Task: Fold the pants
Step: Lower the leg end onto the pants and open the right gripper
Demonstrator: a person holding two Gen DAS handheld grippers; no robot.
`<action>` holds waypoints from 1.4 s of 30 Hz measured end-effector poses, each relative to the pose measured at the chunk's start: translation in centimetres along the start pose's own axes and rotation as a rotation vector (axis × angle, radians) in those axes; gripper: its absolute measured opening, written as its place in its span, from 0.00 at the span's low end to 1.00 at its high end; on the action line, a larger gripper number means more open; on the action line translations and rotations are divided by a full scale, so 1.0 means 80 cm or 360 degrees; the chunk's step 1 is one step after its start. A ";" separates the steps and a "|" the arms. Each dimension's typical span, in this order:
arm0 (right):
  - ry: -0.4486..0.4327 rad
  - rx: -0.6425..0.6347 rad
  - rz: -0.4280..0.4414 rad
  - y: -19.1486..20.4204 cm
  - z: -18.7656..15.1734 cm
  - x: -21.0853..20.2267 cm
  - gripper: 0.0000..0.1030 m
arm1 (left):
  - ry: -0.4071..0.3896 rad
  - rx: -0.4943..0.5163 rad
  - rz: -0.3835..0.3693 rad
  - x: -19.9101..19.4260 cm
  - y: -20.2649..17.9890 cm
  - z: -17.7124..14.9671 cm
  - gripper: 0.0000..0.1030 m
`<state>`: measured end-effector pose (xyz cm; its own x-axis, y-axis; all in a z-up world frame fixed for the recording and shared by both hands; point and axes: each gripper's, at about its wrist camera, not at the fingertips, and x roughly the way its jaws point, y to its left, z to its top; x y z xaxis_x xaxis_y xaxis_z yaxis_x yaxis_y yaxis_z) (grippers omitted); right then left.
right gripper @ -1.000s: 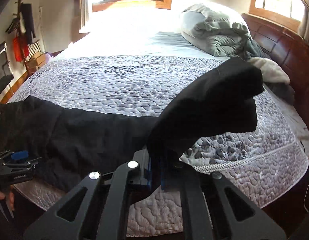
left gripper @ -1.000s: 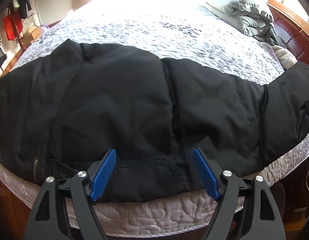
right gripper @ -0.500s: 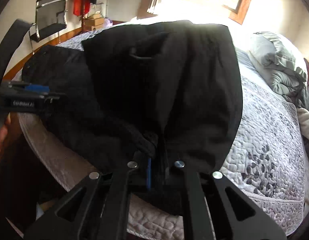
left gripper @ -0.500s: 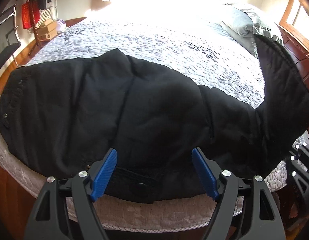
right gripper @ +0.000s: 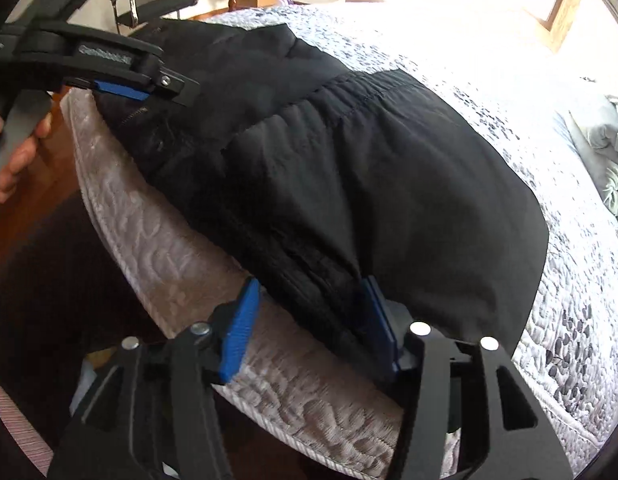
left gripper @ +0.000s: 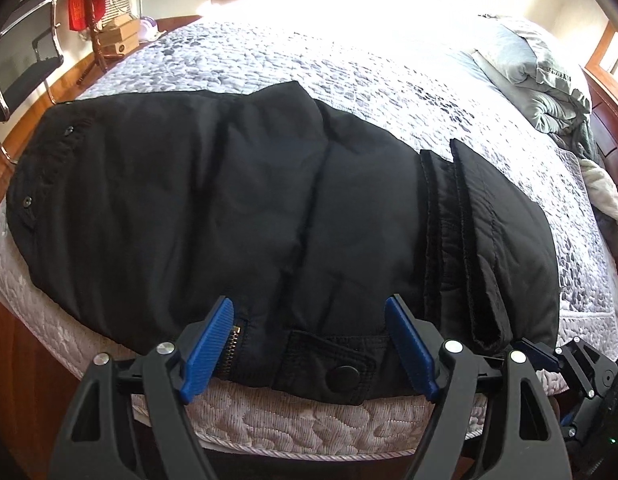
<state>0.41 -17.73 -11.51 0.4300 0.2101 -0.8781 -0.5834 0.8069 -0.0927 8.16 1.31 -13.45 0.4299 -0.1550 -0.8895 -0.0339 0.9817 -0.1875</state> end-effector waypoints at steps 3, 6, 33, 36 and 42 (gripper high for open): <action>-0.0101 0.0111 0.0187 -0.004 0.005 -0.020 0.52 | 0.0001 0.0002 -0.0003 -0.001 0.001 -0.002 0.77; -0.0162 0.0223 0.0267 -0.013 0.019 -0.028 0.52 | 0.0001 0.0001 0.0002 -0.002 0.003 -0.002 0.79; 0.0019 0.0416 0.0503 0.006 0.058 0.033 0.31 | 0.0028 -0.0026 0.0030 0.001 0.031 0.006 0.85; 0.0006 0.0461 0.0558 0.003 0.058 0.015 0.48 | 0.0044 -0.0027 0.0026 0.002 0.035 0.006 0.85; -0.0007 0.0640 0.0278 -0.020 0.061 -0.015 0.45 | 0.0041 -0.0031 0.0007 -0.001 0.037 0.005 0.87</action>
<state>4.20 -16.54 -8.04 0.3522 0.3641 -0.8622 -0.3332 0.9097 0.2480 8.37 4.29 -13.79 0.4061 -0.1536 -0.9008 -0.0535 0.9801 -0.1913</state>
